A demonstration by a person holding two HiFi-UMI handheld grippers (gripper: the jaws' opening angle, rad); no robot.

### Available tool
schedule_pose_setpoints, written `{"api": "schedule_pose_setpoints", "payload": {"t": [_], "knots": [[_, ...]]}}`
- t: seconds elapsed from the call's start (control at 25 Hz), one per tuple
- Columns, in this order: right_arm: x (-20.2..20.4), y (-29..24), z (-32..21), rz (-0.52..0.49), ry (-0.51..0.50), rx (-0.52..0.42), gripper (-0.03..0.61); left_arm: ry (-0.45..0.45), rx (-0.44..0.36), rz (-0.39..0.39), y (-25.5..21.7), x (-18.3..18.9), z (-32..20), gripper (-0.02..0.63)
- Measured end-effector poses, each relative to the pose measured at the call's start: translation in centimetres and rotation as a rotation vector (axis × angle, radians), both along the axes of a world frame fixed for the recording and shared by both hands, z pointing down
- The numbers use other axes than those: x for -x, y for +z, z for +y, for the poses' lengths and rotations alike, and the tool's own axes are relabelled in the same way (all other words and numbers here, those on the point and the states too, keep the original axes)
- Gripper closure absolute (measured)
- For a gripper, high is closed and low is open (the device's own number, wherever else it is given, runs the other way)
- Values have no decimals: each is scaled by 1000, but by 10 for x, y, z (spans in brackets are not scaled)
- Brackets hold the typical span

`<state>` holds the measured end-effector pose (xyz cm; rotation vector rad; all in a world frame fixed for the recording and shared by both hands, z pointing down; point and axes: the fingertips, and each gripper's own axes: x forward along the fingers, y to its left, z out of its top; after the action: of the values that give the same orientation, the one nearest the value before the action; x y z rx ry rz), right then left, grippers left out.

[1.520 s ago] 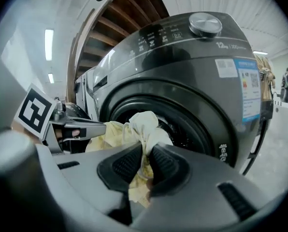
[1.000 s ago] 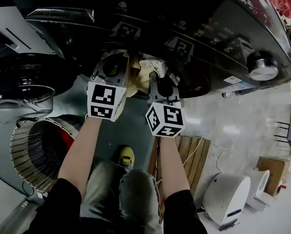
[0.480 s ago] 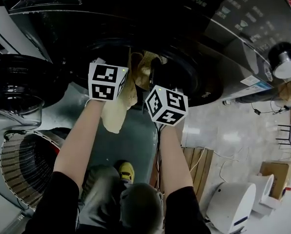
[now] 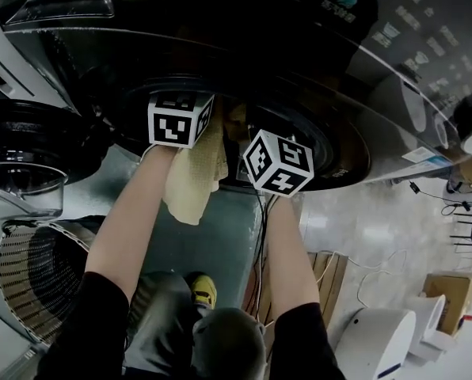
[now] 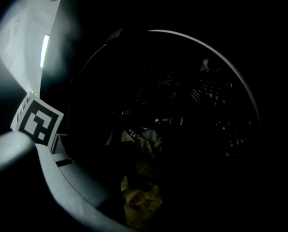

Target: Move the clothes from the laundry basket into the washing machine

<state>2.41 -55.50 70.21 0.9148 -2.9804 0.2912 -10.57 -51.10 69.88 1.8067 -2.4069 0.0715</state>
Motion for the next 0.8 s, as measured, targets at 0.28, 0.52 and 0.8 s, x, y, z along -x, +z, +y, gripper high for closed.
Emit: {"api": "schedule_pose_setpoints", "payload": {"t": [0.28, 0.52, 0.8], "knots": [[-2, -10, 16, -41, -13, -20, 334, 71, -13, -18, -10, -20, 5, 356], [-16, -20, 40, -32, -20, -43, 350, 85, -35, -41, -22, -38, 26, 381], [-51, -24, 65, -14, 21, -53, 455, 73, -26, -68, -24, -58, 70, 603]]}}
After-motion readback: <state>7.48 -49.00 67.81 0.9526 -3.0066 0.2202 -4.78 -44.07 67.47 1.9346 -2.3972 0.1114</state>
